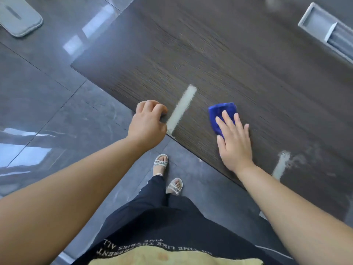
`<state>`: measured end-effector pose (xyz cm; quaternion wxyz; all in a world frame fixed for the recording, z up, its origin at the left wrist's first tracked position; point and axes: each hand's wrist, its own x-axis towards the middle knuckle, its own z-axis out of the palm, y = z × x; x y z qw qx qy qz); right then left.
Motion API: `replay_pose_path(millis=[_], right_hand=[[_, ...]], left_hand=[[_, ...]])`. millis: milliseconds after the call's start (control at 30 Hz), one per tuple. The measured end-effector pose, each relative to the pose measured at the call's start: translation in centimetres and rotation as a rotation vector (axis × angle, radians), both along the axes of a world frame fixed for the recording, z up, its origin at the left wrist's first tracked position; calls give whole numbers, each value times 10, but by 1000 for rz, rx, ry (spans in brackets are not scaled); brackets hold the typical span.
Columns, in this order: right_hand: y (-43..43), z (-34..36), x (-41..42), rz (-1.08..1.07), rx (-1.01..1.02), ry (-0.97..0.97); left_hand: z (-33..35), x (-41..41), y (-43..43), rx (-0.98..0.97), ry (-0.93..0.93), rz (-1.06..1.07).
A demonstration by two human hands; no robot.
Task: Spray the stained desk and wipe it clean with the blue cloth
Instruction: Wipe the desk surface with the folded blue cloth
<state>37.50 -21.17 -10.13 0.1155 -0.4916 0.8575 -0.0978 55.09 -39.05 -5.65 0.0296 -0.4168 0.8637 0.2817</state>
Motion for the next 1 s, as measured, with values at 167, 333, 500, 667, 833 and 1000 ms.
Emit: replay_pose_path(millis=[167,333,500,667,833,1000], right_hand=[[-53,-3,74,-154,-45,-17],[45,-8,45,344,-35,42],[113,4,7,-265,66,-25],[23,2,55,-527,30,-27],[40,2,55,138,36,-92],[100,5,4,-194,64,-69]], left_hand=[[1,-9,28,3,3,61],[-3,3,39,-27,-69,-8],[-1,6,42,-41,-170,-114],[0,4,39,-63,-237,-159],[-1,9,33,-83,-244,-219],[0,15,20,-36,-184,-273]])
